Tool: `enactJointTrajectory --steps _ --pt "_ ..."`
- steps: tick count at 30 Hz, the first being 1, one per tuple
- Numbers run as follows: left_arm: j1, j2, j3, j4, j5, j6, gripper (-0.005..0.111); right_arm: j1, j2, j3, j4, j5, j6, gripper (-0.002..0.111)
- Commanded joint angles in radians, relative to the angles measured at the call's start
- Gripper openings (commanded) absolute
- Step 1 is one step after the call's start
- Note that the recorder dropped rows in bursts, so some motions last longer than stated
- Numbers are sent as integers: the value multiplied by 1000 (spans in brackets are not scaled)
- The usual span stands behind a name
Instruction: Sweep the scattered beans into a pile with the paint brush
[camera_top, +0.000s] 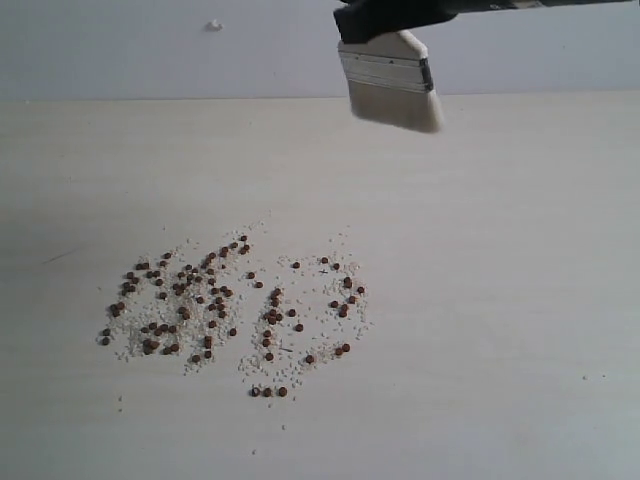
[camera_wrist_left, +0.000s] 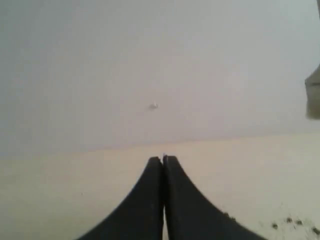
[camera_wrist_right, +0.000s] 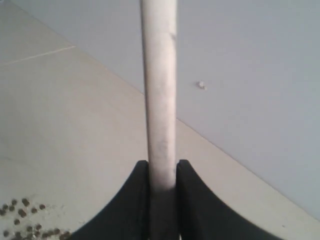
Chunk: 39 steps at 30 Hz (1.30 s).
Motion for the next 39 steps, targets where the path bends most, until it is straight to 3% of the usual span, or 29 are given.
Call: enactJointTrajectory --steps 1,12,21,25,27,29,39 --pt "-5 -7 0 -22 147 -9 0 -4 -74 80 6 29 -153 0" --pt "-5 -7 0 -79 123 -18 0 -4 -150 202 441 225 -493 0" --pt "-5 -7 0 -79 126 -18 0 -4 -137 215 435 419 -504 0" --pt "-5 -7 0 -79 126 -18 0 -6 -111 220 236 547 -154 0" --pt "-5 -7 0 -79 126 -18 0 -6 -93 244 9 623 155 0" --pt "-5 -7 0 -79 126 -18 0 -6 -68 262 6 711 380 0" --pt "-5 -7 0 -79 126 -18 0 -6 89 260 6 816 350 0"
